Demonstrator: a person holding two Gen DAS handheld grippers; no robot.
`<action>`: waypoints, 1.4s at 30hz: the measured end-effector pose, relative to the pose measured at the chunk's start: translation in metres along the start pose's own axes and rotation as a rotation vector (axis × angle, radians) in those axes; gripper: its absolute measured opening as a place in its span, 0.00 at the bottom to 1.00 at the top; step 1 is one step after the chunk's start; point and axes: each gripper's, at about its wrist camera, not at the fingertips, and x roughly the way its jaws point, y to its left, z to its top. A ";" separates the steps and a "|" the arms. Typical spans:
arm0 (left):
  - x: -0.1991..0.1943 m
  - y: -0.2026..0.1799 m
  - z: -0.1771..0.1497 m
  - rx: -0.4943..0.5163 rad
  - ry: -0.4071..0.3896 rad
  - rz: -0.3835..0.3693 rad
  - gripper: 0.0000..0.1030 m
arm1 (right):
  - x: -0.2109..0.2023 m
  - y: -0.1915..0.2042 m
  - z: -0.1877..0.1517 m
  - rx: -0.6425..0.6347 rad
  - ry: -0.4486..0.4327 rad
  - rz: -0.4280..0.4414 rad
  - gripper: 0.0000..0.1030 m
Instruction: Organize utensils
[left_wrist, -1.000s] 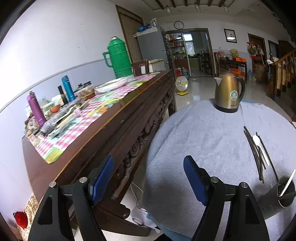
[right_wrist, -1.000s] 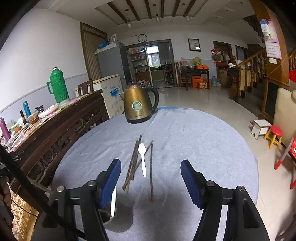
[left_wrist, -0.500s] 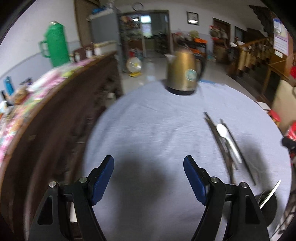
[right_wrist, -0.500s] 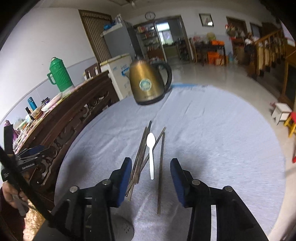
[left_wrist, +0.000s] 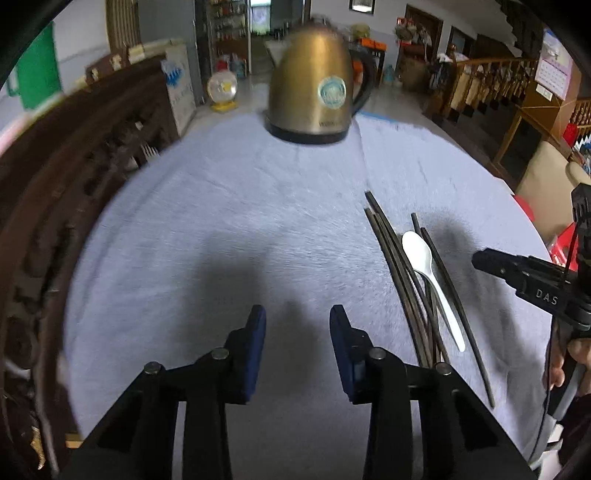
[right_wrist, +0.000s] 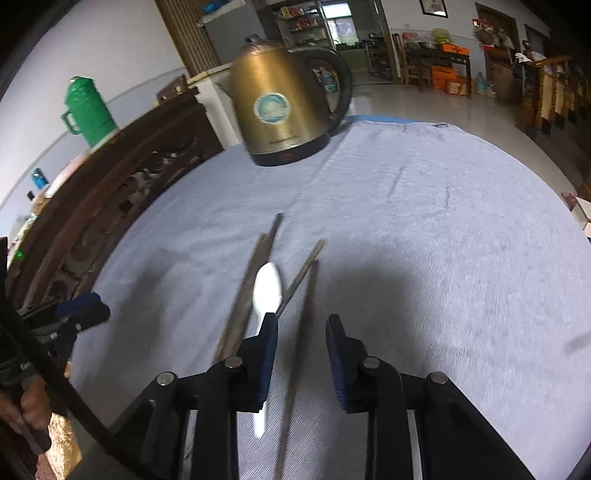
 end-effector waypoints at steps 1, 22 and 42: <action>0.009 -0.004 0.004 0.000 0.018 -0.015 0.36 | 0.008 -0.002 0.005 0.007 0.013 0.005 0.28; 0.106 -0.060 0.064 0.078 0.159 -0.109 0.38 | 0.059 -0.035 0.024 0.083 0.152 0.004 0.09; 0.109 -0.066 0.067 0.104 0.157 -0.082 0.08 | 0.061 -0.030 0.030 0.078 0.182 -0.034 0.09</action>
